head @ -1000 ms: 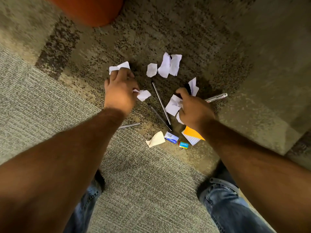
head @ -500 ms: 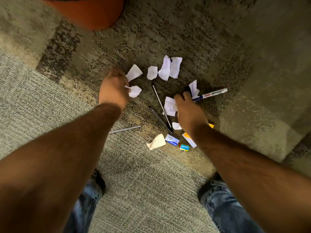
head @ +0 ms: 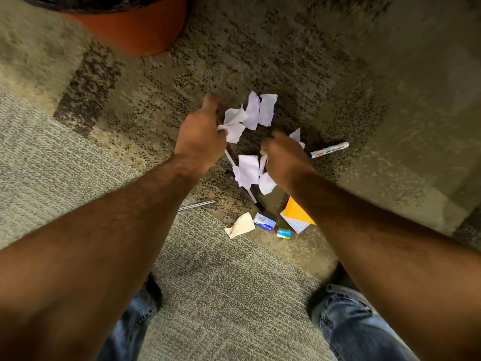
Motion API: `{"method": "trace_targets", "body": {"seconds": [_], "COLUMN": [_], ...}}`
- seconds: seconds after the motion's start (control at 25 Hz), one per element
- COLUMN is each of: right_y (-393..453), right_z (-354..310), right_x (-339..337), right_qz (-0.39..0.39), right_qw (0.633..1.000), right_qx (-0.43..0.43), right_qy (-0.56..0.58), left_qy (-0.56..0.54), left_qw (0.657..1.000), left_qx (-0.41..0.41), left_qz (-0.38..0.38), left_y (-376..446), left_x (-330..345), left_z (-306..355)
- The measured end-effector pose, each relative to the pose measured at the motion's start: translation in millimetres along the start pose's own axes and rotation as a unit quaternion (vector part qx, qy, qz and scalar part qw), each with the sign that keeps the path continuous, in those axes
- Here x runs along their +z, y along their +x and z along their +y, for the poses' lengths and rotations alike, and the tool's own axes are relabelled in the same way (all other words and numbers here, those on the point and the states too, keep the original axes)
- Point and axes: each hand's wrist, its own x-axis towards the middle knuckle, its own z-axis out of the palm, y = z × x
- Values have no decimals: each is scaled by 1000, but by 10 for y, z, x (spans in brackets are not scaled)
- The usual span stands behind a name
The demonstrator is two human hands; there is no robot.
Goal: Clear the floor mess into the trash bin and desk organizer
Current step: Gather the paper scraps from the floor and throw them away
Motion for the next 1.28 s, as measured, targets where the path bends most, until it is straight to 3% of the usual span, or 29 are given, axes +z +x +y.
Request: {"method": "trace_targets", "body": {"seconds": [0.16, 0.28, 0.36, 0.6, 0.84, 1.04, 1.28], "right_y": [-27, 37, 97, 189, 181, 188, 258], "right_z": [196, 502, 690, 951, 1030, 990, 994], "right_x": [-318, -558, -651, -658, -581, -477, -453], "right_qz": [132, 178, 140, 1, -95, -77, -60], "right_qw": [985, 971, 978, 997, 991, 991, 993], "right_qx": [28, 70, 78, -70, -87, -110, -95], "right_qy": [112, 145, 133, 30, 27, -27, -34], "left_qy": [85, 186, 213, 232, 289, 319, 253], "left_qw": [989, 963, 947, 921, 916, 903, 935], "left_qx": [119, 184, 219, 283, 238, 230, 194], "left_qz": [-34, -72, -98, -132, -142, -173, -156], "left_y": [194, 230, 243, 335, 416, 487, 449], "left_x": [113, 199, 255, 314, 326, 283, 248], "left_z": [171, 239, 237, 219, 435, 618, 513]}}
